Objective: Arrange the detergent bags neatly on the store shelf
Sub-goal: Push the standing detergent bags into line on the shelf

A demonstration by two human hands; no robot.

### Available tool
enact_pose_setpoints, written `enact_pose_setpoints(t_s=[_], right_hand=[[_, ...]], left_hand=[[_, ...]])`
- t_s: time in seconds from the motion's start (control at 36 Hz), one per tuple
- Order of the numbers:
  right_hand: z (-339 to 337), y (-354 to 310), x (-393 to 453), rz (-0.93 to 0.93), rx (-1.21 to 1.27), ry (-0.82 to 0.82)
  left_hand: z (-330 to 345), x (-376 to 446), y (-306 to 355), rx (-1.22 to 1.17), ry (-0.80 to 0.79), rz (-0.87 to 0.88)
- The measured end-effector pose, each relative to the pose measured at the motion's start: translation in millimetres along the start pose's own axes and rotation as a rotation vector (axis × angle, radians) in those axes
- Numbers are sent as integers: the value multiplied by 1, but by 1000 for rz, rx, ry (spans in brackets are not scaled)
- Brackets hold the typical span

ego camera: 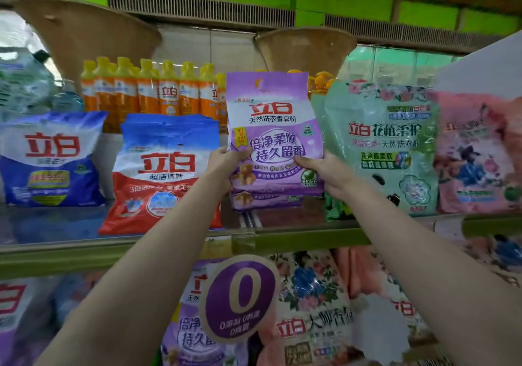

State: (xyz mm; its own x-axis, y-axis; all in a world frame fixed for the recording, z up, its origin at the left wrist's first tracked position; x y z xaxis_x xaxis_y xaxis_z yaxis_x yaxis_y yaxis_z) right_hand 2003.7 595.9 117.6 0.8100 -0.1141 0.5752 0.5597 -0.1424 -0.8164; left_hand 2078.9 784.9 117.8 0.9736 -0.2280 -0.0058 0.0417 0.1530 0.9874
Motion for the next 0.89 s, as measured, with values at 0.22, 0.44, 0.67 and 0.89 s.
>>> enact_pose_setpoints(t_s=[0.22, 0.44, 0.67, 0.89], right_hand=[[0, 39, -9, 84, -73, -62], [0, 43, -7, 114, -202, -69], [4, 43, -11, 196, -487, 106], [46, 10, -22, -415, -1225, 135]], left_hand=[[0, 1, -12, 285, 185, 6], [-7, 4, -28, 666, 298, 30], [-5, -7, -37, 936, 418, 111], [-24, -35, -26, 947, 466, 286]])
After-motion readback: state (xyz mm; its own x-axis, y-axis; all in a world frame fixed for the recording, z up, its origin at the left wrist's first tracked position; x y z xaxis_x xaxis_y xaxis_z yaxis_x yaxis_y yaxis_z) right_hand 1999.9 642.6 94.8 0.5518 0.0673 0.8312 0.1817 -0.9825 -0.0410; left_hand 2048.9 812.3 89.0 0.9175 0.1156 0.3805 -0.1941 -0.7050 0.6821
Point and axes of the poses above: each hand's wrist, its own x-axis towards the middle knuckle, its own z-axis out of the palm, y = z × x, the point moved 1 cm from there along x, towards the middle knuckle, and after that the axes turned 13 degrees about -z, right-handed, at the moved point
